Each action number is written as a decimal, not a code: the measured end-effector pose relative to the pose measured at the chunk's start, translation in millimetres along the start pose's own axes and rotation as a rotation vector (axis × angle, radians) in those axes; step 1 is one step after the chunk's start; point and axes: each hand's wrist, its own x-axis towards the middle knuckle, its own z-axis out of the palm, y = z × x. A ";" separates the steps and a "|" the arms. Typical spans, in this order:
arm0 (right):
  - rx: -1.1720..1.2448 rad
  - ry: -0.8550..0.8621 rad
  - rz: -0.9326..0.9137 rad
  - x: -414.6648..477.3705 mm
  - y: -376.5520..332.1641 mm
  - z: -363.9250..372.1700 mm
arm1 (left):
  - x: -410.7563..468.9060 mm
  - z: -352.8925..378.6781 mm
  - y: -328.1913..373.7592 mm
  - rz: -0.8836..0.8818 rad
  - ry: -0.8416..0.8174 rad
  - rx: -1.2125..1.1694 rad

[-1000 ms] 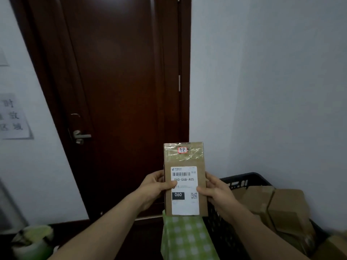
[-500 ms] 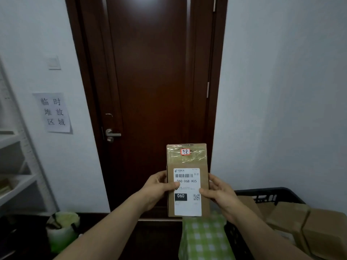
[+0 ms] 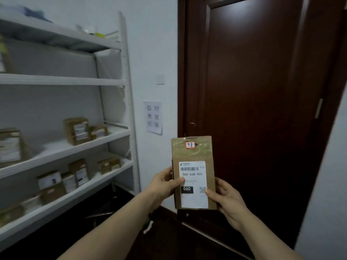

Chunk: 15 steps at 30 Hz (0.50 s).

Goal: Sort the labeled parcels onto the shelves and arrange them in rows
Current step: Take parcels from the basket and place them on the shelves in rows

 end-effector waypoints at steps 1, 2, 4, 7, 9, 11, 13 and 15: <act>0.000 -0.040 -0.002 5.9 2.6 14.6 | -5.3 -15.1 2.6 -0.001 0.043 0.004; 0.005 -0.076 -0.002 10.5 4.6 29.6 | -10.0 -29.8 4.9 0.003 0.080 0.008; 0.018 -0.141 0.006 17.3 8.0 59.4 | -21.2 -57.2 10.2 0.020 0.148 0.031; 0.037 -0.216 0.027 21.3 12.7 102.7 | -39.1 -94.5 16.6 0.021 0.241 0.057; 0.053 -0.259 0.038 21.1 15.0 128.9 | -53.4 -117.1 21.4 0.032 0.294 0.074; 0.048 -0.300 0.041 22.0 17.8 151.8 | -65.8 -136.7 27.2 0.045 0.332 0.066; 0.021 -0.343 0.031 23.4 19.8 174.0 | -79.0 -153.3 33.7 0.064 0.366 0.066; 0.003 -0.373 0.022 25.9 20.1 194.9 | -89.8 -170.0 39.7 0.089 0.385 0.076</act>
